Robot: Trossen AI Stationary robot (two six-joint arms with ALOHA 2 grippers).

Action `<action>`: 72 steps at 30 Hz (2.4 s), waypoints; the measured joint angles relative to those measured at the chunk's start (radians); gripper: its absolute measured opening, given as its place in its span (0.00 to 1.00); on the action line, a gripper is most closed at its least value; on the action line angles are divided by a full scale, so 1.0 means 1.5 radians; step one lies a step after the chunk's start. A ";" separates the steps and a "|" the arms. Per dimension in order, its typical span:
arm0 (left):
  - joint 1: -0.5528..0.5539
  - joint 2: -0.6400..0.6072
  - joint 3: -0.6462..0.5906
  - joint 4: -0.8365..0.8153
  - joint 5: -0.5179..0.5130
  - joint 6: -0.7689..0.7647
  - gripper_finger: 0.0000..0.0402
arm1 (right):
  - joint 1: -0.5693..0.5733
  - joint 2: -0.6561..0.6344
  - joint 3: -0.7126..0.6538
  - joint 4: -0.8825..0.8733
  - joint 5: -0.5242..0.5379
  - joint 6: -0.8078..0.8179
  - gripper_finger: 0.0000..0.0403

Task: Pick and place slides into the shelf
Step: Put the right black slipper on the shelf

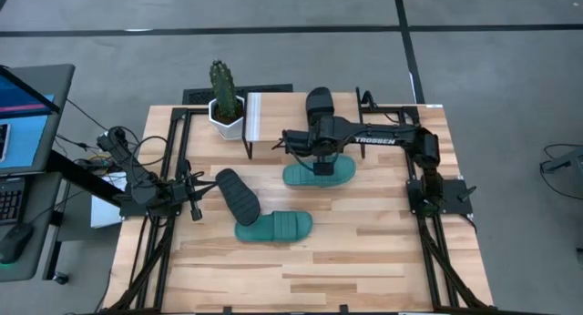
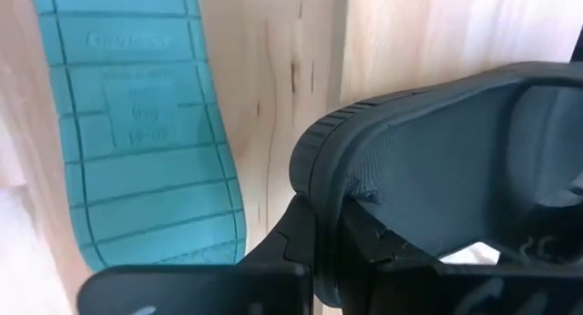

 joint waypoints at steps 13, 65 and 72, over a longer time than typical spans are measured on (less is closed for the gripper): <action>0.000 0.000 0.000 0.000 0.000 -0.005 0.00 | -0.013 0.000 0.000 0.021 -0.015 0.000 0.02; 0.000 0.000 0.000 0.000 0.000 -0.001 0.00 | -0.006 0.000 -0.026 0.014 -0.031 -0.007 0.58; 0.000 0.000 0.000 0.000 0.000 0.000 0.00 | 0.014 0.000 -0.017 -0.012 -0.030 -0.002 0.65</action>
